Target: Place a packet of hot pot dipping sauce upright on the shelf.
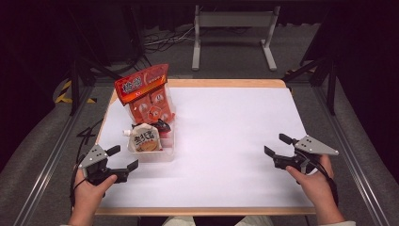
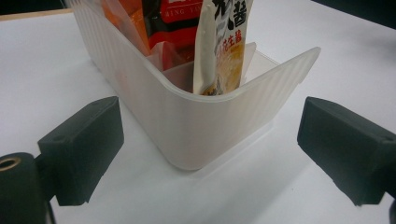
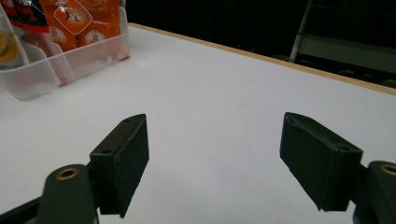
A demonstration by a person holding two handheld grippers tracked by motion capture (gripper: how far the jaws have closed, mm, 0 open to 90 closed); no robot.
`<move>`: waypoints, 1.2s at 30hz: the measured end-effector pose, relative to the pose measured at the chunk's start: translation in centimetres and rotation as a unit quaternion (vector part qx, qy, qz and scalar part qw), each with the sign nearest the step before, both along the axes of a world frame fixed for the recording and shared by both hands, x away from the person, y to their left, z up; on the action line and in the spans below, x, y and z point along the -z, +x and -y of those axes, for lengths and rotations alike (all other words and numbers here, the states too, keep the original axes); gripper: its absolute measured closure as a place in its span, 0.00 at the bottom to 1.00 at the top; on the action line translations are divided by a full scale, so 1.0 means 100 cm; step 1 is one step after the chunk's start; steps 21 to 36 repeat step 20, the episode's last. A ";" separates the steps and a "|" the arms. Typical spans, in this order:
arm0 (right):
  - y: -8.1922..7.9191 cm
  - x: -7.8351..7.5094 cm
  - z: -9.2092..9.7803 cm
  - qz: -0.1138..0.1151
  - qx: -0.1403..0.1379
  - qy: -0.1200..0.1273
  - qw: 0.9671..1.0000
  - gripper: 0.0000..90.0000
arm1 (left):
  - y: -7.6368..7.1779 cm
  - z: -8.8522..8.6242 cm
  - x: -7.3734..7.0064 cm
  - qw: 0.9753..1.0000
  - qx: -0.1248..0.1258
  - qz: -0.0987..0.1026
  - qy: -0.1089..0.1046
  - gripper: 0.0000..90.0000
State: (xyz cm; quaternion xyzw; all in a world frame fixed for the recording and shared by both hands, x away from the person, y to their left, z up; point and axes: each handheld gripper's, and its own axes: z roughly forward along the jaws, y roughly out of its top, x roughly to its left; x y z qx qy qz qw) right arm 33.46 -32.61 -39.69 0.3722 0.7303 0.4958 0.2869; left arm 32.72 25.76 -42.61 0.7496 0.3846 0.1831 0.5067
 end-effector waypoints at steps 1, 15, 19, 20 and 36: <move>0.000 0.003 0.000 -0.003 0.001 -0.001 1.000 0.27 | 0.000 0.001 0.002 1.000 0.001 0.000 0.001 0.09; -0.002 0.038 0.003 -0.042 0.005 0.001 0.999 0.30 | 0.002 0.006 0.015 0.999 0.013 -0.018 0.029 0.10; -0.001 0.038 0.001 -0.037 0.002 0.003 0.999 0.29 | 0.002 0.005 0.015 0.999 0.008 -0.018 0.026 0.10; -0.001 0.037 0.000 -0.037 0.002 0.004 0.999 0.29 | 0.001 0.005 0.015 1.000 0.006 -0.018 0.025 0.10; -0.001 0.037 0.000 -0.037 0.002 0.004 0.999 0.29 | 0.001 0.005 0.015 1.000 0.006 -0.018 0.025 0.10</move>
